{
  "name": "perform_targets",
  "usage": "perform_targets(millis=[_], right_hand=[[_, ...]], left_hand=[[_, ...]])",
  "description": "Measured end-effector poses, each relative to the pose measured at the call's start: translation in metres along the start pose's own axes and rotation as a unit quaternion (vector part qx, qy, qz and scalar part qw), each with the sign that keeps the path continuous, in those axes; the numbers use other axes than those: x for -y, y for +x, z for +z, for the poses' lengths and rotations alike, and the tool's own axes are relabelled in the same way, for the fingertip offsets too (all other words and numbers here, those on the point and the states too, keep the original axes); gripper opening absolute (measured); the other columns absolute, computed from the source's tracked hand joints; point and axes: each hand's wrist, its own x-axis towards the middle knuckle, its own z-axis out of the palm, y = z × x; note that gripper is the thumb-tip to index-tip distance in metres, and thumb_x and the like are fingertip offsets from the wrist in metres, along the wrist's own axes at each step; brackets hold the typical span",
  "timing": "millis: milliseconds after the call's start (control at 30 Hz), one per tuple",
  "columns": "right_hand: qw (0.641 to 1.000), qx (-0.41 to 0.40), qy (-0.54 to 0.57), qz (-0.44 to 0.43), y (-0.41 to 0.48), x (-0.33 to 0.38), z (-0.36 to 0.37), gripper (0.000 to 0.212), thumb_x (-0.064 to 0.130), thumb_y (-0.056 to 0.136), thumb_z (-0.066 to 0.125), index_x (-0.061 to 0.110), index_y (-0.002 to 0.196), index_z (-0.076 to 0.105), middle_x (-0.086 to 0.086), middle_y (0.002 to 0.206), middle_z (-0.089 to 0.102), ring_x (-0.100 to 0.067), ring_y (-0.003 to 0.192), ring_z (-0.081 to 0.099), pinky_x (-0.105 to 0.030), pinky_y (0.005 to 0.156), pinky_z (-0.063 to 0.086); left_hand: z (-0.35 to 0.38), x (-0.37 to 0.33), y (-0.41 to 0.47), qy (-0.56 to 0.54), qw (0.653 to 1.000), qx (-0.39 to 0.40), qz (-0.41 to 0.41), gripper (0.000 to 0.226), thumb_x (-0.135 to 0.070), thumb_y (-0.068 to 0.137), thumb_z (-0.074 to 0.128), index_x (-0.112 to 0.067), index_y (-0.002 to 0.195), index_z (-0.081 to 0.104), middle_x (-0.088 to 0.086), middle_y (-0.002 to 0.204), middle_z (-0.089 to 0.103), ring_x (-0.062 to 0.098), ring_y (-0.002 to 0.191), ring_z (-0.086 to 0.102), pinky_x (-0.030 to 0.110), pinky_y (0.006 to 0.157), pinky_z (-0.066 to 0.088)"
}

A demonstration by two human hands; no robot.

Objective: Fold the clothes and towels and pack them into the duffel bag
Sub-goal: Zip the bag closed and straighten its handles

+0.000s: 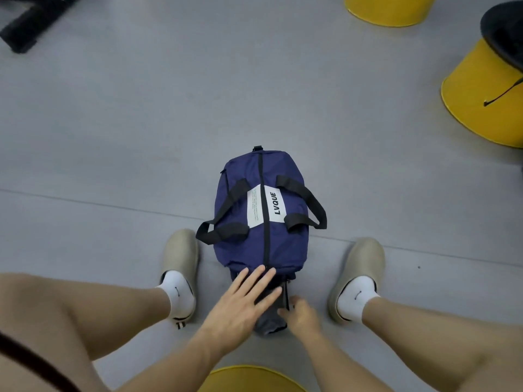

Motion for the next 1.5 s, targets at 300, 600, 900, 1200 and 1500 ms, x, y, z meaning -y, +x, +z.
perform_targets(millis=[300, 600, 900, 1200, 1500], right_hand=[[0.992, 0.076, 0.102, 0.002, 0.008, 0.000, 0.036, 0.014, 0.027, 0.091, 0.064, 0.026, 0.099, 0.075, 0.003, 0.105, 0.074, -0.018, 0.098, 0.067, -0.031, 0.085, 0.054], [0.949, 0.016, 0.314, 0.000, -0.012, 0.022, -0.006, 0.031, 0.015, 0.095, 0.061, 0.010, 0.126, 0.067, -0.002, 0.114, 0.070, -0.019, 0.105, 0.065, -0.036, 0.098, 0.051], [0.863, 0.060, 0.501, 0.031, -0.031, 0.012, -0.032, 0.028, 0.006, 0.099, 0.045, 0.016, 0.116, 0.065, -0.008, 0.107, 0.072, -0.019, 0.096, 0.070, -0.028, 0.078, 0.056], [0.971, -0.206, 0.109, -0.054, 0.000, -0.002, -0.040, 0.033, 0.019, 0.097, 0.050, 0.031, 0.116, 0.074, -0.001, 0.107, 0.075, -0.028, 0.099, 0.067, -0.032, 0.081, 0.050], [0.990, -0.125, 0.019, -0.055, 0.049, -0.002, -0.031, 0.030, 0.025, 0.099, 0.054, 0.028, 0.127, 0.063, -0.010, 0.118, 0.067, -0.034, 0.109, 0.063, -0.037, 0.085, 0.050]], left_hand=[[0.008, 0.003, 0.007, 0.011, 0.999, 0.039, -0.028, 0.086, -0.011, 0.068, 0.072, -0.008, 0.149, 0.044, 0.017, 0.163, 0.025, 0.036, 0.151, 0.022, 0.054, 0.118, 0.026], [-0.012, -0.010, -0.001, -0.053, 0.999, 0.003, -0.001, 0.038, -0.024, 0.079, 0.071, -0.025, 0.116, 0.061, 0.003, 0.123, 0.055, 0.026, 0.106, 0.055, 0.036, 0.083, 0.049], [0.010, -0.034, -0.003, -0.047, 0.991, 0.111, -0.064, 0.062, -0.035, 0.068, 0.086, -0.020, 0.126, 0.068, 0.005, 0.131, 0.066, 0.021, 0.088, 0.068, 0.033, 0.067, 0.058], [0.017, -0.028, -0.005, -0.074, 0.991, 0.070, -0.088, 0.060, -0.018, 0.076, 0.079, -0.014, 0.133, 0.063, 0.003, 0.134, 0.061, 0.020, 0.105, 0.064, 0.030, 0.076, 0.055], [0.021, -0.021, -0.005, -0.093, 0.991, 0.057, -0.081, 0.061, -0.014, 0.079, 0.047, -0.015, 0.139, 0.058, 0.001, 0.139, 0.054, 0.019, 0.116, 0.057, 0.027, 0.084, 0.052]])
